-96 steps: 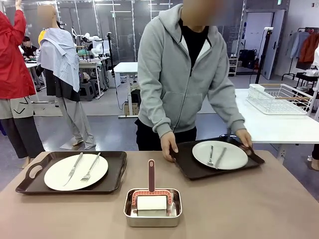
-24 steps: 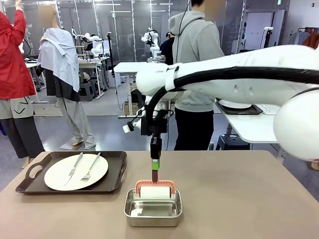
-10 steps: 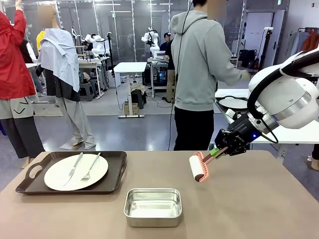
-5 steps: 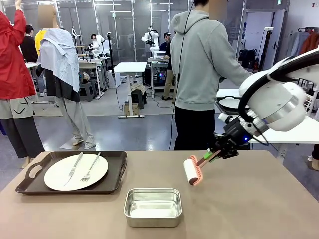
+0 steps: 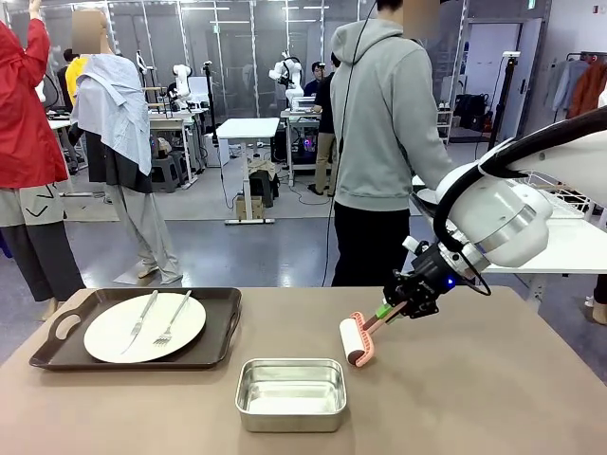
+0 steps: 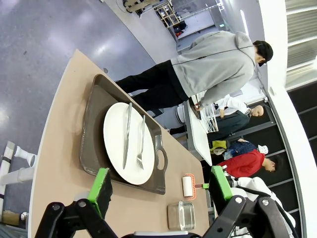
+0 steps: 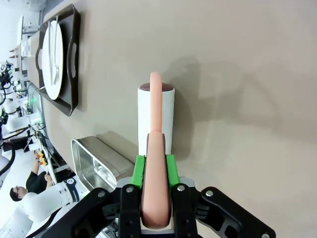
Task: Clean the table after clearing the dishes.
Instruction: When the left (or right) Handle tray is removed, use the left hand (or right hand) to clean the left (or right) side of the table with the Lint Roller.
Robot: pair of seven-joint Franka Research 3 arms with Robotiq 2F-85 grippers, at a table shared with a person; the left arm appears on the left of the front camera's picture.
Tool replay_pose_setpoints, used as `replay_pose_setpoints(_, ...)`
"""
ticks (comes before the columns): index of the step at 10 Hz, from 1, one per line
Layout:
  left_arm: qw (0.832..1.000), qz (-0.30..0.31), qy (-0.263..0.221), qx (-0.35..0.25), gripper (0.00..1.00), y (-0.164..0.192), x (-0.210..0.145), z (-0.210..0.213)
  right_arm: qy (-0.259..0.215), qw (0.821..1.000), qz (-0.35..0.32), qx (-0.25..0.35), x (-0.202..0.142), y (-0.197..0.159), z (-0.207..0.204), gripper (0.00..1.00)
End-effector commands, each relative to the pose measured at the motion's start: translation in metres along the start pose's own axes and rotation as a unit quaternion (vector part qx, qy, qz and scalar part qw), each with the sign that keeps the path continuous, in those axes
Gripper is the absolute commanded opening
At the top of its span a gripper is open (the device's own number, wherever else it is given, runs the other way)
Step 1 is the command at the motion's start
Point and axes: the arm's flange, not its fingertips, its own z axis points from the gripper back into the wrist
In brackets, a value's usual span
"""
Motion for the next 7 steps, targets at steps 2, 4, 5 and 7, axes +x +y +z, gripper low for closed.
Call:
replay_pose_setpoints(2, 1.000, 0.000, -0.005, -0.009, 1.00, 0.000, 0.001, 0.002, -0.013, 1.000, -0.004, 0.000, -0.013, -0.031, 0.000, 0.21)
replay_pose_setpoints(4, 1.000, 0.000, -0.005, -0.009, 1.00, 0.000, 0.001, 0.002, -0.018, 1.000, -0.012, -0.021, -0.013, -0.059, 0.012, 0.21)
replay_pose_setpoints(5, 1.000, 0.000, -0.005, -0.009, 1.00, 0.000, 0.001, 0.002, -0.009, 1.000, -0.014, -0.020, -0.011, -0.071, 0.025, 0.21)
replay_pose_setpoints(7, 1.000, 0.000, -0.005, -0.009, 1.00, 0.000, 0.001, 0.002, -0.013, 0.998, -0.027, -0.052, -0.004, -0.095, 0.050, 0.21)
